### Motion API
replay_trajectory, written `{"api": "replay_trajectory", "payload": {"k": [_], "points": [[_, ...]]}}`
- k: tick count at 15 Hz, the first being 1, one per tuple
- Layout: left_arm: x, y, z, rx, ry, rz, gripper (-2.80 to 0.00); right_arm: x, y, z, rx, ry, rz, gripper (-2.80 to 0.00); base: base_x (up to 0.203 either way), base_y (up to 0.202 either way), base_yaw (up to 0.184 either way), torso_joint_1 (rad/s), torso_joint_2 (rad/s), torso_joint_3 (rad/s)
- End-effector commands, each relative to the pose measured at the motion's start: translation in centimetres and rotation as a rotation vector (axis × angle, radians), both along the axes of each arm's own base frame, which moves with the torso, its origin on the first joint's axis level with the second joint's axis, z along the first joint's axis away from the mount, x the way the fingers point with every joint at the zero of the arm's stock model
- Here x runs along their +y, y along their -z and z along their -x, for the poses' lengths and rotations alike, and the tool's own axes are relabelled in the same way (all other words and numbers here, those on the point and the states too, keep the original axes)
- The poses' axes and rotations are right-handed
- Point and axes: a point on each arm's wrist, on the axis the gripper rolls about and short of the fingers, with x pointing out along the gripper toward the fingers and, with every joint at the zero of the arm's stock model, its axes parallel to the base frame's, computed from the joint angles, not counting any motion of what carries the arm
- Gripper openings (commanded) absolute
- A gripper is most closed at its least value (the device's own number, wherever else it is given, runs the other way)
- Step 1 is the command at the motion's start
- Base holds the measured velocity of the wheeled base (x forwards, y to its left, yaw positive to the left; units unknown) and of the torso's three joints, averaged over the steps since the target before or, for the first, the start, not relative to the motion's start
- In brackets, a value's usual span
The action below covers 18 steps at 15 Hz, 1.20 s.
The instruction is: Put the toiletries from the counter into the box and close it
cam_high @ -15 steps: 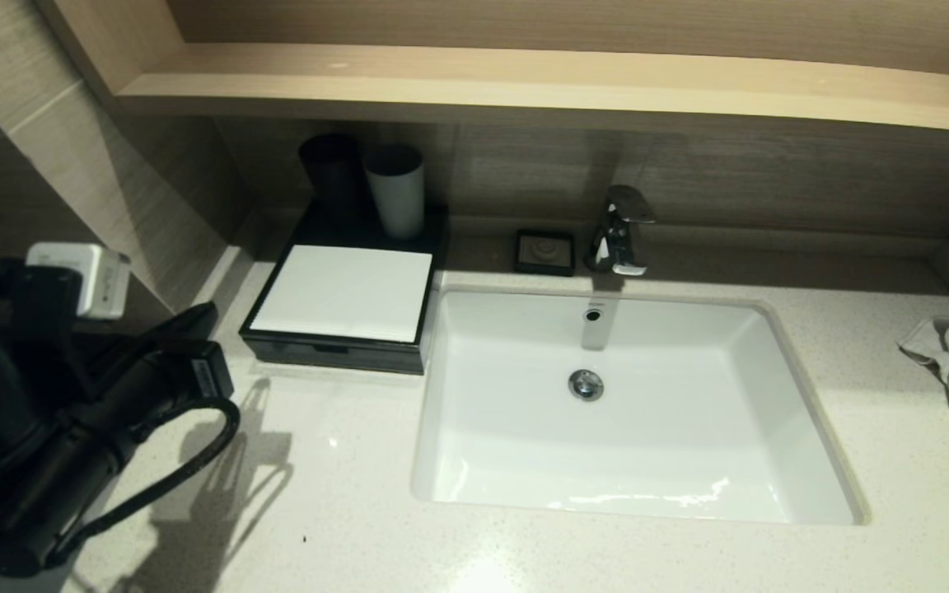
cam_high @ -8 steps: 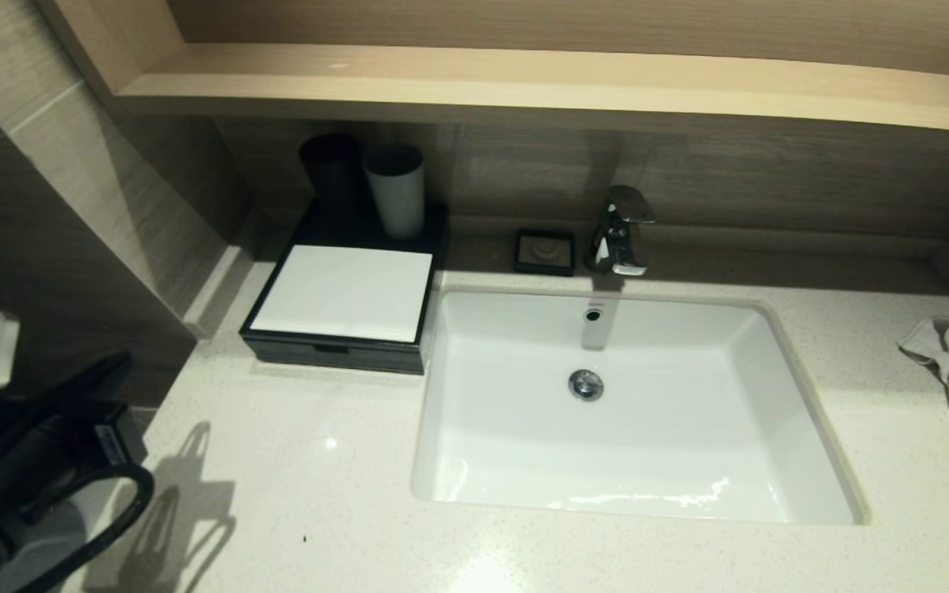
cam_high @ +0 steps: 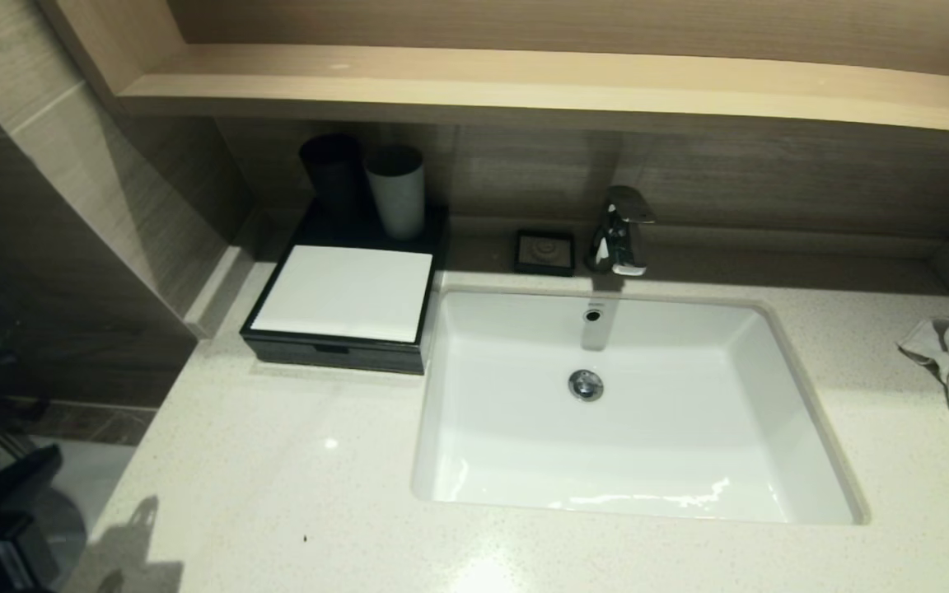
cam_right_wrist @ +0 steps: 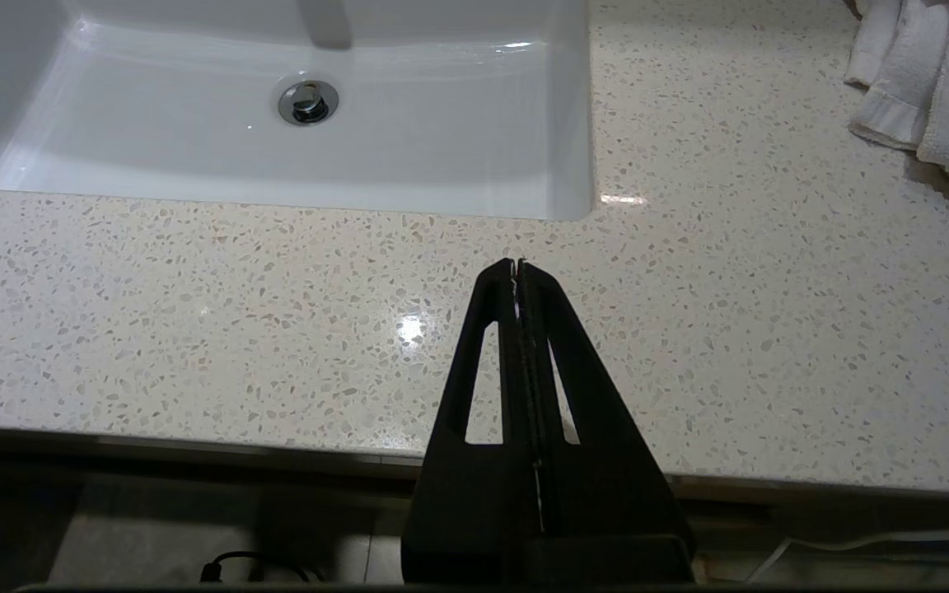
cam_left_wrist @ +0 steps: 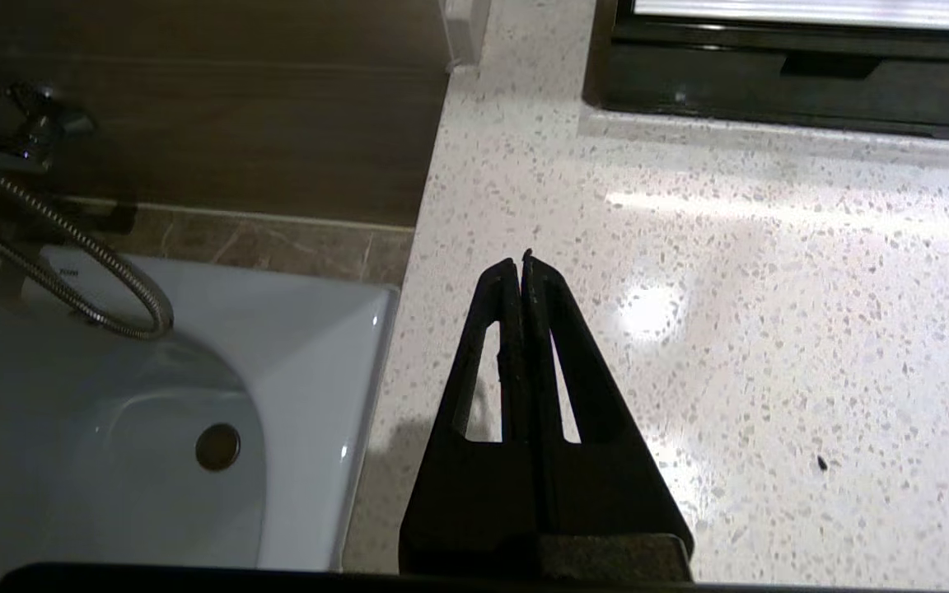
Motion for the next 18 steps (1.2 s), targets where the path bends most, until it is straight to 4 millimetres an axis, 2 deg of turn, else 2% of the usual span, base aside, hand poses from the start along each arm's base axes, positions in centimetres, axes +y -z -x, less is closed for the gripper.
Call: {"api": "replay_trajectory", "payload": {"k": [1,5,10,18], "points": [[0.6,-0.1,2.2,-0.04,-0.003,0.017,-2.8,0.0,0.0,0.0,0.0,0.0,0.0,-2.8,0.0,0.0,0.0,0.0,0.0,0.0],[1.0,0.4,3.7,-0.039,-0.002,0.019,-2.8,0.0,0.0,0.0,0.0,0.0,0.0,-2.8,0.0,0.0,0.0,0.0,0.0,0.0],[1.5,-0.2,5.3,-0.065,0.0,0.019,-2.8,0.0,0.0,0.0,0.0,0.0,0.0,-2.8,0.0,0.0,0.0,0.0,0.0,0.0],[1.7,0.9,7.9,-0.136,-0.015,0.038,-2.8,0.0,0.0,0.0,0.0,0.0,0.0,-2.8,0.0,0.0,0.0,0.0,0.0,0.0]]}}
